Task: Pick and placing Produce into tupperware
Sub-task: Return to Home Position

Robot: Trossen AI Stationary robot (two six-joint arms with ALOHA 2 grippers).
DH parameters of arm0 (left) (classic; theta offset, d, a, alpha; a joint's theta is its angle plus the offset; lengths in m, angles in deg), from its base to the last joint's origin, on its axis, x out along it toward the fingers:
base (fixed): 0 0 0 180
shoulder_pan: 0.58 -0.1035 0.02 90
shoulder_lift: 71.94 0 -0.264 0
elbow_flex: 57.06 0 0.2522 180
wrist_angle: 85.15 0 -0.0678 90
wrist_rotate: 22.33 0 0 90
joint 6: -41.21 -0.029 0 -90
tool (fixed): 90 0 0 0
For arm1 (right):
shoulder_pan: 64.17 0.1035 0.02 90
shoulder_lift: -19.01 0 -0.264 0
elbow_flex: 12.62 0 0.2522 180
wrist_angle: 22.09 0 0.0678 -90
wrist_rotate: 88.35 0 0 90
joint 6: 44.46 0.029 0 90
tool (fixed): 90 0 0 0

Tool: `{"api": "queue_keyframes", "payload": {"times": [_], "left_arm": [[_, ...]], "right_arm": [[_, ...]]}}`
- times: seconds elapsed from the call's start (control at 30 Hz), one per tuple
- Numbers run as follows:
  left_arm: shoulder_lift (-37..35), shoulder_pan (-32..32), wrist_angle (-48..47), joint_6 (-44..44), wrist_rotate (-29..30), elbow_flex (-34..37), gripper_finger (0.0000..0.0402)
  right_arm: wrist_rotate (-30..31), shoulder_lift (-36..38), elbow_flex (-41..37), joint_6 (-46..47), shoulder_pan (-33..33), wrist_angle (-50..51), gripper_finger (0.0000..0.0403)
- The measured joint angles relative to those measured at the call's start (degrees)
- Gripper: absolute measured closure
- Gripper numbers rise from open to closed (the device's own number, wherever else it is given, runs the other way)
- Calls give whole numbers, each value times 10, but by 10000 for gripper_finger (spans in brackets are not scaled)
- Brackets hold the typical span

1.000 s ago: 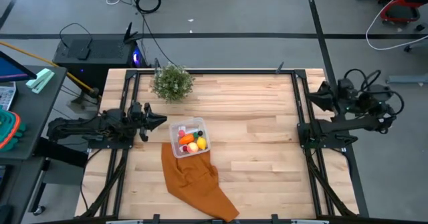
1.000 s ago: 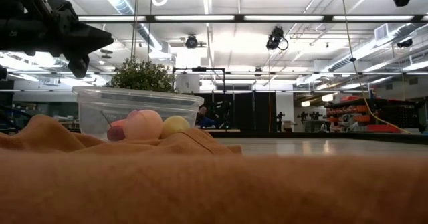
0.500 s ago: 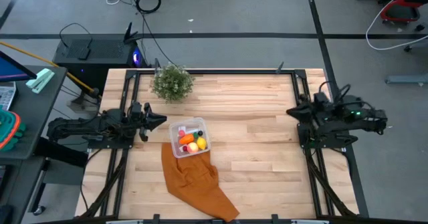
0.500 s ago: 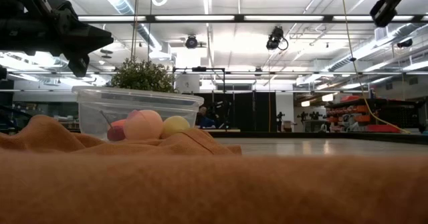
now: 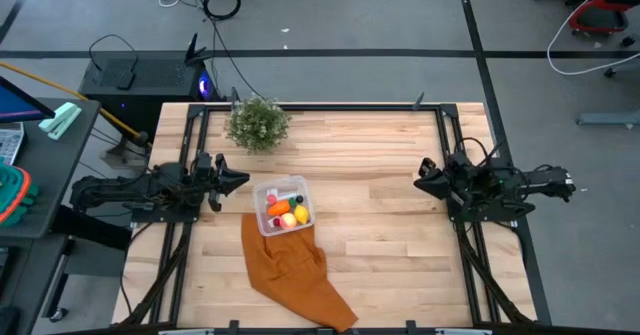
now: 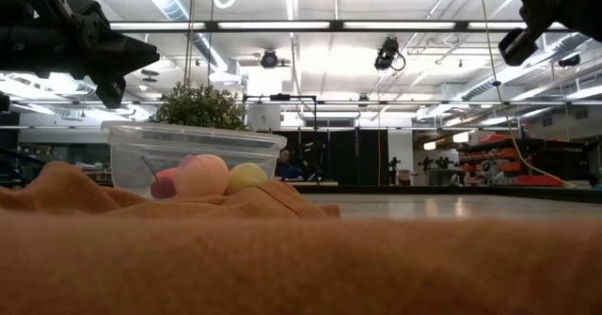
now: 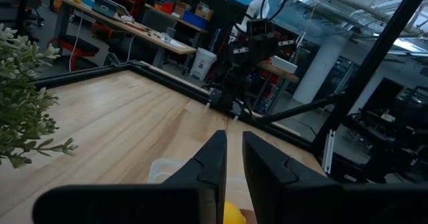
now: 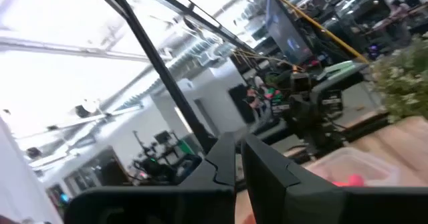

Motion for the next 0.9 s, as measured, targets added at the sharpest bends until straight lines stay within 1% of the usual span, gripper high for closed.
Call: {"api": "queue_keyframes", "payload": {"times": [0.13,0.23,0.33,0.47,0.63,0.77,0.83,0.9], "left_arm": [[0,0,0,0,0,0,345],[0,0,0,0,0,0,350],[0,0,0,0,0,0,353],[0,0,0,0,0,0,350],[0,0,0,0,0,0,345],[0,0,0,0,0,0,347],[0,0,0,0,0,0,350],[0,0,0,0,0,0,352]], "right_arm": [[-4,0,-30,16,-6,-53,403],[-11,-1,-29,7,-22,-48,403],[-44,-1,-30,3,-44,-41,403],[-99,-1,-30,0,-76,12,403],[-119,-1,-30,-19,-109,89,403],[-111,-1,-30,-26,-128,138,403],[-90,-1,-29,-35,-135,146,403],[-55,-1,-28,-40,-140,157,403]]}}
